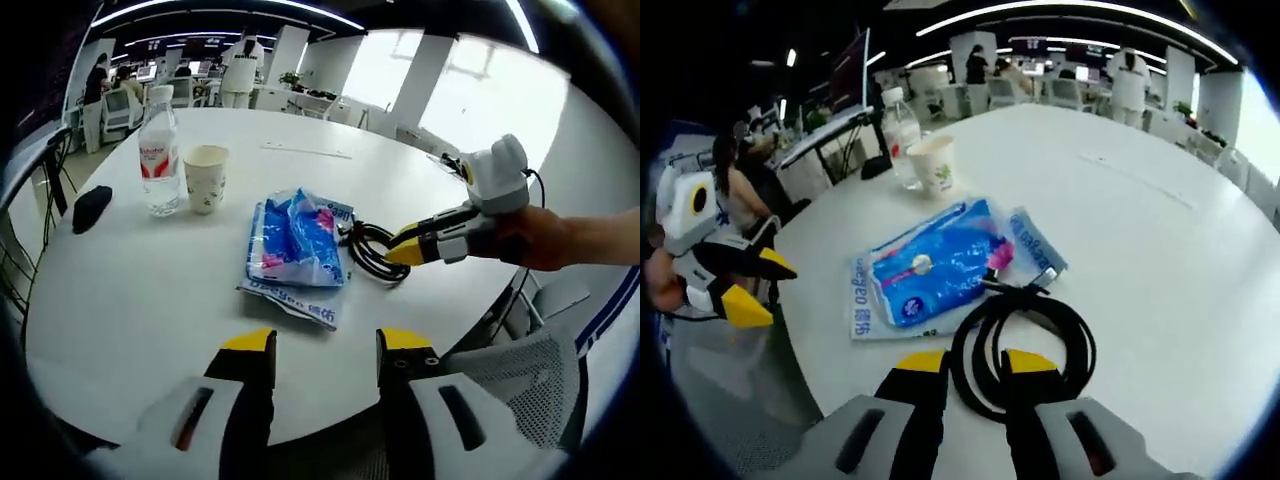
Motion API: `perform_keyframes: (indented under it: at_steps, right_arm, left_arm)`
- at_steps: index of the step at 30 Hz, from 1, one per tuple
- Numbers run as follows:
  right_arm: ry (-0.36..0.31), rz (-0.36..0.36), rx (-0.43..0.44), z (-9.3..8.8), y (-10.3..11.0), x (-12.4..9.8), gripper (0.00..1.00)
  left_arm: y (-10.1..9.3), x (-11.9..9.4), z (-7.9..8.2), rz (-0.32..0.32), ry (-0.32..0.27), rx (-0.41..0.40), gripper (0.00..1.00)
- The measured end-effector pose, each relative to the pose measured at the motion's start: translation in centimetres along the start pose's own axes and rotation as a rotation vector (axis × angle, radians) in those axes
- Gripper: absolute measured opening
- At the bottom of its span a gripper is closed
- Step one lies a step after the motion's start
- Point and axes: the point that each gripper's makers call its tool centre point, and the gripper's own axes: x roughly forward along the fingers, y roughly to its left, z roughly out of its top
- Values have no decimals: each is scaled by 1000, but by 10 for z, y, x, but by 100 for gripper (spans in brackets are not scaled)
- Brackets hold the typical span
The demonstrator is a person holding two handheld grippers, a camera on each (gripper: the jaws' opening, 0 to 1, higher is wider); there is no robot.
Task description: Arrange the tabletop items into an orderly group along one side of the table until the central work area is clear of visible clutter.
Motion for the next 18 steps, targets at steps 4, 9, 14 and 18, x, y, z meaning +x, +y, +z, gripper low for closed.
perform_keyframes:
  at_steps: [4,9,14,18]
  right_arm:
    - [3,-15,26,-9,-7,-4,19]
    - [10,-9,34,-15,-4,-5,20]
    - [11,14,31,-14,5,1,23]
    - [33,28,13,-14,9,11,29]
  left_arm:
    - [-5,5,-2,-11,5,-7,39]
    - [-11,8,-1,-27,5,-16,39]
    - [-13,9,-1,-33,6,-17,39]
    - [-14,10,3,-30,2,-7,40]
